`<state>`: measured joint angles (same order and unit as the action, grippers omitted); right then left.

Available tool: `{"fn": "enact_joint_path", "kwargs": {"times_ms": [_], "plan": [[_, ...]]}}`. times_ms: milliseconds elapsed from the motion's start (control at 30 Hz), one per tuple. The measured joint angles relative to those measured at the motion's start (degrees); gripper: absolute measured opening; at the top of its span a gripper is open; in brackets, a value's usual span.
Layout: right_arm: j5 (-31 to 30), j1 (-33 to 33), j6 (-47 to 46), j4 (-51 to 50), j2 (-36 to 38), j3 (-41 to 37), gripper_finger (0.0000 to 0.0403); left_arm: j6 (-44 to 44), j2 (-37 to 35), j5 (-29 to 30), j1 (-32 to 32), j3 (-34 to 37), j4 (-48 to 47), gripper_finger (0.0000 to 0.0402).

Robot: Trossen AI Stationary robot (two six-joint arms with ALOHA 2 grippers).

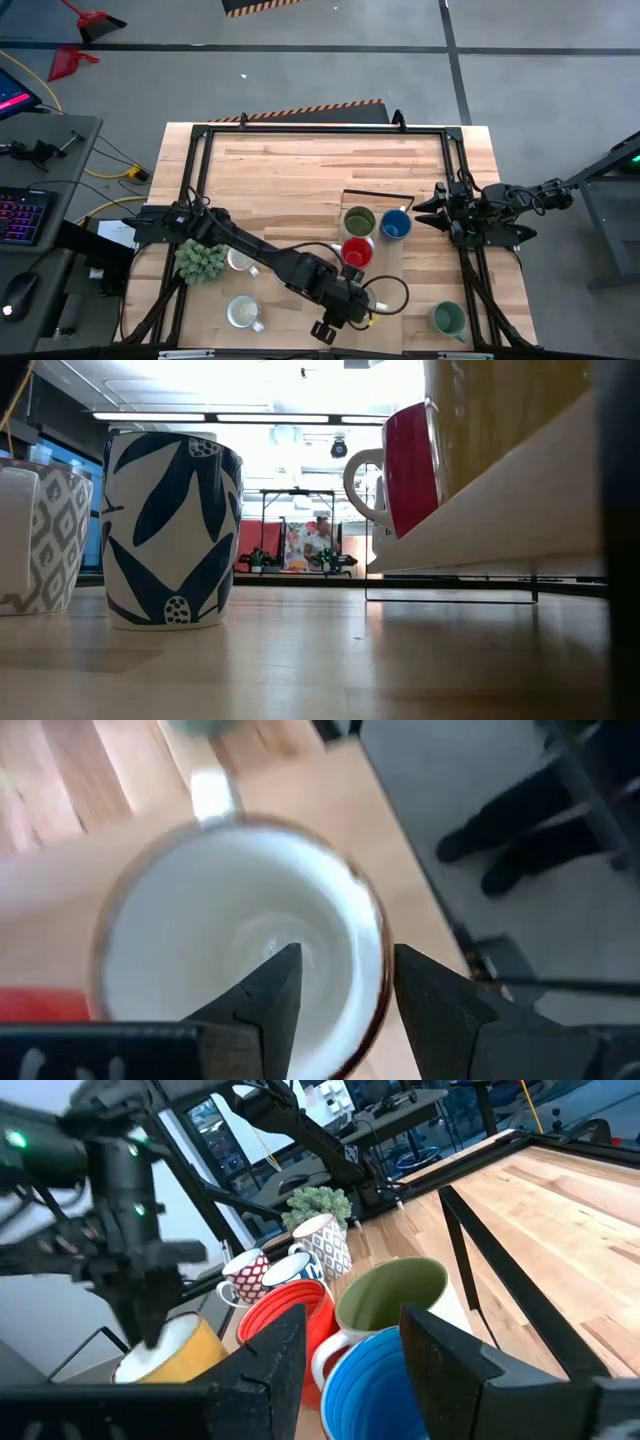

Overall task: Place coffee mugs
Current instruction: Put the yellow mug on the shelf, then put the blue and white mug on the shelf

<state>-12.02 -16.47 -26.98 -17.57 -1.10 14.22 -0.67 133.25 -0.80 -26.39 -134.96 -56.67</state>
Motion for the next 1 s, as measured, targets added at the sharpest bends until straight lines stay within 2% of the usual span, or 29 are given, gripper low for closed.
{"fn": "enact_joint_path", "kwargs": {"times_ms": [467, 633, 767, 1000], "plan": [[0.01, 0.0, -0.03, -0.47, -0.02, -0.04, 0.0146, 1.55, -2.94, 0.0, -1.59, -0.02, 0.72, 0.0155], [0.62, 0.0, -0.19, 1.48, -0.02, -0.04, 0.0146, 2.06, -6.05, 0.15, -2.58, -0.04, 0.7, 0.0155], [2.45, -0.02, 0.46, 6.86, 0.0, -0.04, 0.0146, 3.27, -8.43, 4.22, -2.95, -0.06, -2.07, 0.0155], [8.4, -0.02, 1.9, 14.98, 0.05, -0.04, 0.0146, 6.54, -14.68, 11.85, -1.07, -0.04, -15.14, 0.0149]]}}
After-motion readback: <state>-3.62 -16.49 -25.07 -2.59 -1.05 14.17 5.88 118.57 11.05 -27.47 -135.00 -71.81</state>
